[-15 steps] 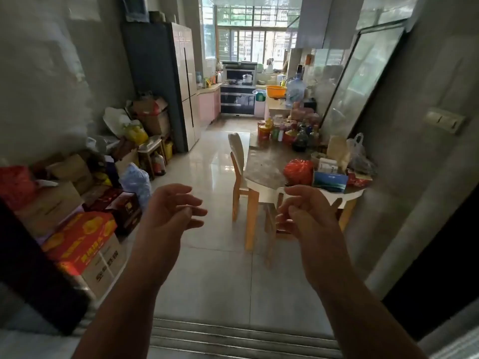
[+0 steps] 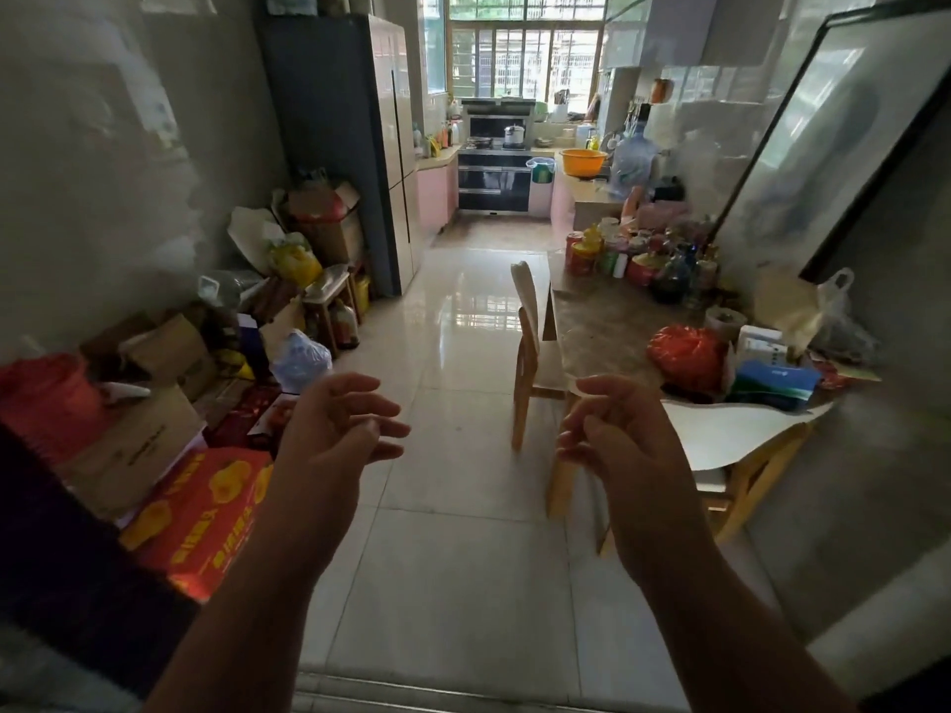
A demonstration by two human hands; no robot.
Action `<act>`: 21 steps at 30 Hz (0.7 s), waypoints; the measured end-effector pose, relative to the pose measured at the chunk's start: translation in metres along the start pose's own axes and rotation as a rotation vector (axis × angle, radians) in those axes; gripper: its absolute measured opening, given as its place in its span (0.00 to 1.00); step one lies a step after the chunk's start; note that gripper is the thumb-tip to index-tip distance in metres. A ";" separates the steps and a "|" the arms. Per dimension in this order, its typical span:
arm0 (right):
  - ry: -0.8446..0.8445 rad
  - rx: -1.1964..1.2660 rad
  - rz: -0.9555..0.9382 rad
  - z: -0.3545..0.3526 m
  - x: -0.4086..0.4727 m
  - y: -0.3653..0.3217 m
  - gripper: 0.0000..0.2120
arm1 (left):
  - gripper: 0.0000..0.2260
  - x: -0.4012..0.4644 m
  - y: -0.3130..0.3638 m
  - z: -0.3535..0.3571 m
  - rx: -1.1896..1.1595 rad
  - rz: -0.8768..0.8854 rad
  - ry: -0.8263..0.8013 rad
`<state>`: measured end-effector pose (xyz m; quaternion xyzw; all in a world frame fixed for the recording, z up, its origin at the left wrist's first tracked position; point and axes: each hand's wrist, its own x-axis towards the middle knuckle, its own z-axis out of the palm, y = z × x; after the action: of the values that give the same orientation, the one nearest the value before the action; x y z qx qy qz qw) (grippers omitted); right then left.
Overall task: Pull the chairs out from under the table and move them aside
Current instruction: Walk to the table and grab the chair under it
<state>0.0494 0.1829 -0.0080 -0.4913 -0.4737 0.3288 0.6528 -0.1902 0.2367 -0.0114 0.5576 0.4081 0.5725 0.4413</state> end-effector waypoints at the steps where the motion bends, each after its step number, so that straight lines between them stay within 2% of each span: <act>1: 0.007 0.001 -0.004 0.005 0.011 0.006 0.14 | 0.18 0.013 -0.006 -0.003 -0.008 -0.003 0.008; 6: 0.028 0.011 0.006 0.025 0.091 0.049 0.15 | 0.17 0.098 -0.046 -0.002 0.030 -0.023 0.013; 11: 0.041 0.029 -0.001 0.038 0.207 0.099 0.16 | 0.16 0.216 -0.089 0.018 0.082 -0.036 0.014; 17: -0.021 0.047 0.069 0.067 0.327 0.149 0.10 | 0.15 0.339 -0.122 0.039 0.064 -0.075 0.025; 21: -0.090 0.014 0.125 0.086 0.393 0.179 0.11 | 0.15 0.403 -0.148 0.047 0.053 -0.097 0.002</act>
<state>0.1064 0.6168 -0.0563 -0.5001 -0.4684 0.3942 0.6125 -0.1315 0.6636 -0.0391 0.5482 0.4502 0.5399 0.4531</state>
